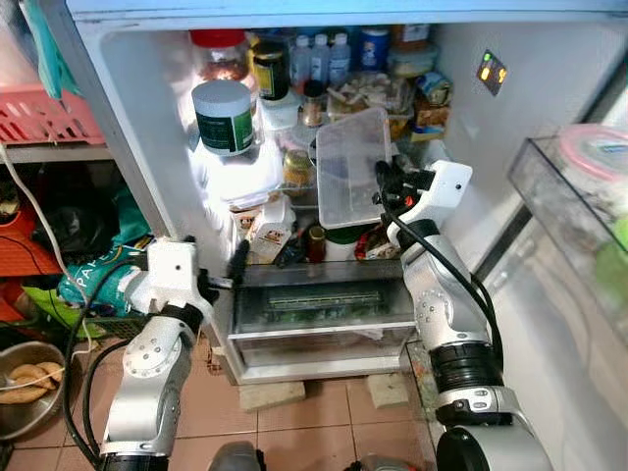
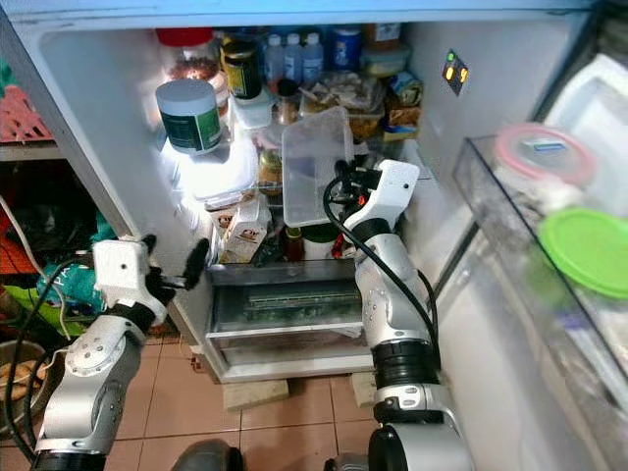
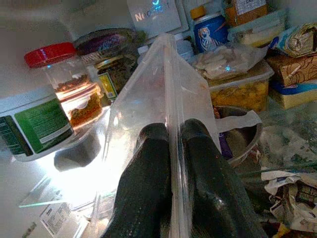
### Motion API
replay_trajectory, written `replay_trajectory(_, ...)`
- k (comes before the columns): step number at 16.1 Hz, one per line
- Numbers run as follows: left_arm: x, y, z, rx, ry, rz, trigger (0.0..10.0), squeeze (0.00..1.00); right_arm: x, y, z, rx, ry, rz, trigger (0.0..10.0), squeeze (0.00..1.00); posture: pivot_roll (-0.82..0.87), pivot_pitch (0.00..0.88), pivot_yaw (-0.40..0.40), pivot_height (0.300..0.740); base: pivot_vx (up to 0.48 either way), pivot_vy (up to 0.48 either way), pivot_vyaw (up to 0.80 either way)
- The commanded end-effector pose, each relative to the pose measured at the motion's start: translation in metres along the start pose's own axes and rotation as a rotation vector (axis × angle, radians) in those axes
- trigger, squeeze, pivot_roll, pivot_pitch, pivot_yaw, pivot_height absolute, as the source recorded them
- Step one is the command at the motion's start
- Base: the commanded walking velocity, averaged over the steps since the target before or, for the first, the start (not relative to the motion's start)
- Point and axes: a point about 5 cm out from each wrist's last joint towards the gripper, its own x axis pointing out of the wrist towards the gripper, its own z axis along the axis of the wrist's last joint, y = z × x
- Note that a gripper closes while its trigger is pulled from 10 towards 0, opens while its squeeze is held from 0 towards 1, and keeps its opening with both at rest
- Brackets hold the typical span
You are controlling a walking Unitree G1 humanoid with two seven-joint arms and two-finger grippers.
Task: Restocking fridge
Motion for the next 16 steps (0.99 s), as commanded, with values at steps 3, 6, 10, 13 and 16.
replay_trajectory(3,0.002,0.004,0.001,0.021,0.021,-0.025,10.0,0.0,0.01,0.01,0.006,0.032,-0.018,0.028,10.0,0.0,0.09,0.047,-0.002,0.74,0.0,0.0,0.0)
replay_trajectory(6,-0.003,0.002,0.003,0.022,0.018,-0.029,10.0,0.0,0.028,0.028,0.009,0.082,-0.019,0.062,10.0,0.0,0.13,0.076,0.0,0.74,0.0,0.0,0.0)
replay_trajectory(10,-0.014,-0.001,0.007,0.02,0.015,-0.031,10.0,0.0,0.048,0.046,0.014,0.131,0.009,0.07,10.0,0.0,0.17,0.119,-0.012,0.74,0.0,0.0,0.0)
replay_trajectory(13,-0.02,-0.002,0.008,0.01,0.023,-0.023,10.0,0.0,0.058,0.048,0.019,0.154,0.025,0.055,10.0,0.0,0.18,0.143,-0.018,0.74,0.0,0.0,0.0)
replay_trajectory(16,-0.026,-0.008,0.012,0.003,0.033,-0.042,10.0,0.0,0.073,0.048,0.03,0.204,0.026,0.012,10.0,0.0,0.19,0.166,-0.029,0.74,0.0,0.0,0.0)
